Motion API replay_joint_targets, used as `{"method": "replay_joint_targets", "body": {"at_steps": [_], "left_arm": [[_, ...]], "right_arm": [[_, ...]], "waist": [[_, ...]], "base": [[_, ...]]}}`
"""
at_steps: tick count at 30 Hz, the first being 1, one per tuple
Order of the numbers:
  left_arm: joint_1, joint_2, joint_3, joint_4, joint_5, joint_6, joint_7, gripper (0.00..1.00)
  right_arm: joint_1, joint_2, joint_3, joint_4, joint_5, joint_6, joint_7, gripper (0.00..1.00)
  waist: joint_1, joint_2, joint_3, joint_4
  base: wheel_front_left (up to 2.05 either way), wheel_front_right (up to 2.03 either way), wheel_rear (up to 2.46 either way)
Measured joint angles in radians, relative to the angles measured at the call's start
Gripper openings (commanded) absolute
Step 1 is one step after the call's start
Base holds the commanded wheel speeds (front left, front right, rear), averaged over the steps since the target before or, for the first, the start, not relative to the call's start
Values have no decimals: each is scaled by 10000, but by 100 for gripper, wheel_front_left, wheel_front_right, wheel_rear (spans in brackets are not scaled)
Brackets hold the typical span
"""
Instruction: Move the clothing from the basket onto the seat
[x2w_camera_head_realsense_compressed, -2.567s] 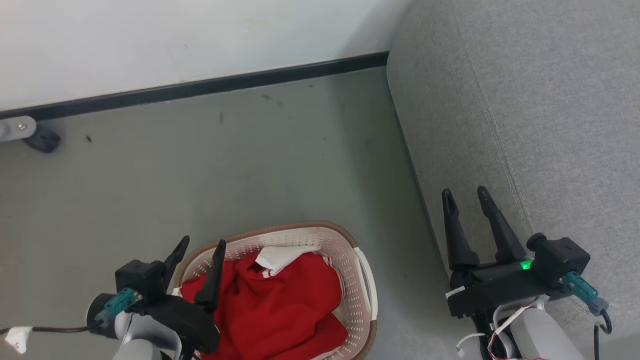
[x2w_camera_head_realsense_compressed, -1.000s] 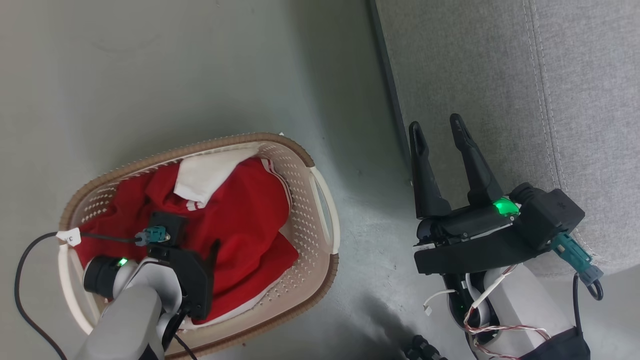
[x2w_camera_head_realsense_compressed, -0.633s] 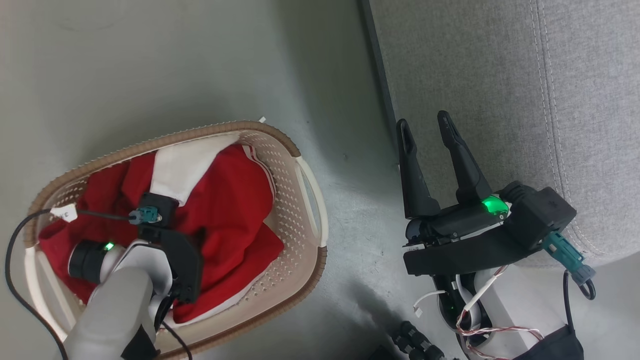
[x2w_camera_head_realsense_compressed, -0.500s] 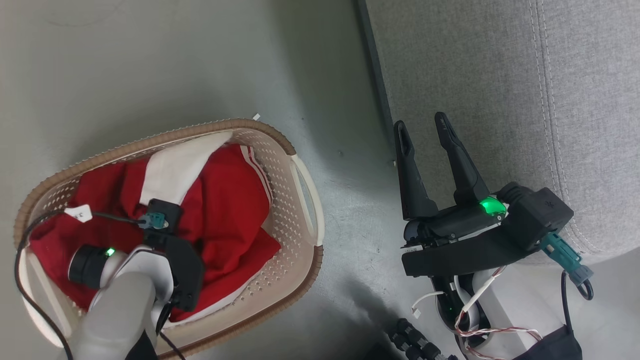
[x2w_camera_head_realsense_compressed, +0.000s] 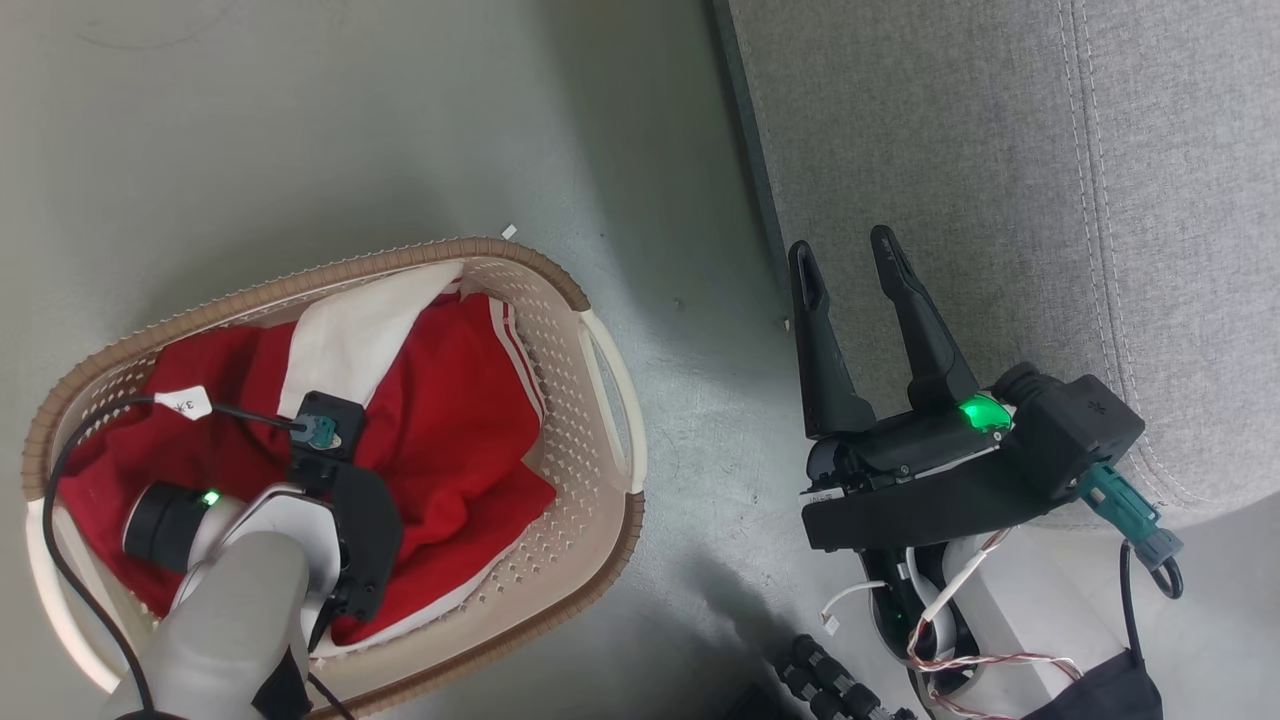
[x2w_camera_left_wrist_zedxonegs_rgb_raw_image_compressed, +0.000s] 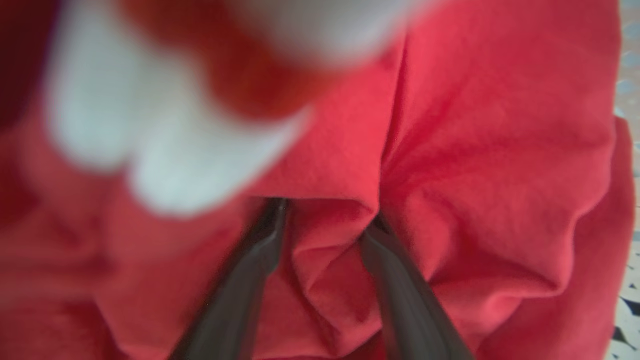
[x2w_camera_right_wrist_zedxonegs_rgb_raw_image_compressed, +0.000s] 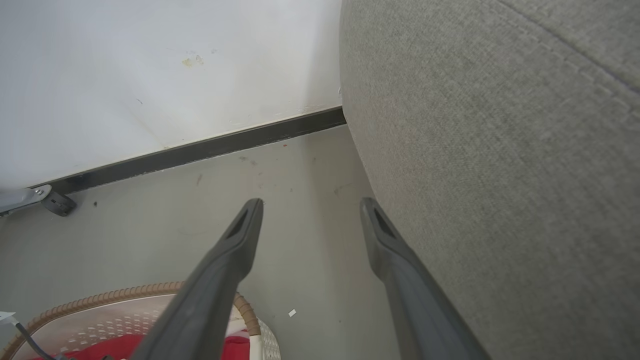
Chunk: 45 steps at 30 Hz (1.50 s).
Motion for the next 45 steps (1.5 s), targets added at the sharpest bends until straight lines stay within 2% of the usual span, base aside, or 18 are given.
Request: {"method": "replay_joint_targets", "body": {"at_steps": [1,9,22,29,45], "left_arm": [[-15,2,2,12,0,-35,0,0],[-20,-138,107,63,-102,-174,-161,0],[122,-92,186,-222,-529,-604,-1302,0],[580,-173,42,-593,-702,-660,-2163,0],[1892,-334,-1231,-2531,-2052,-679,-3695,0]], "right_arm": [[-8,0,2,6,0,-2,0,100],[-182,0,-2,215,82,-75,0,100],[-385,-2,-295,642,117,-67,0,100],[-369,-2,-842,1099,155,276,0,100],[110,-194,-1657,1906,65,911,0,100]], "waist": [[0,0,-3,5],[0,0,-189,63],[0,0,-1095,251],[0,0,-1879,423],[-1,0,-4106,961]], "base": [[0,0,0],[0,0,0],[0,0,0],[0,0,0],[0,0,0]]}}
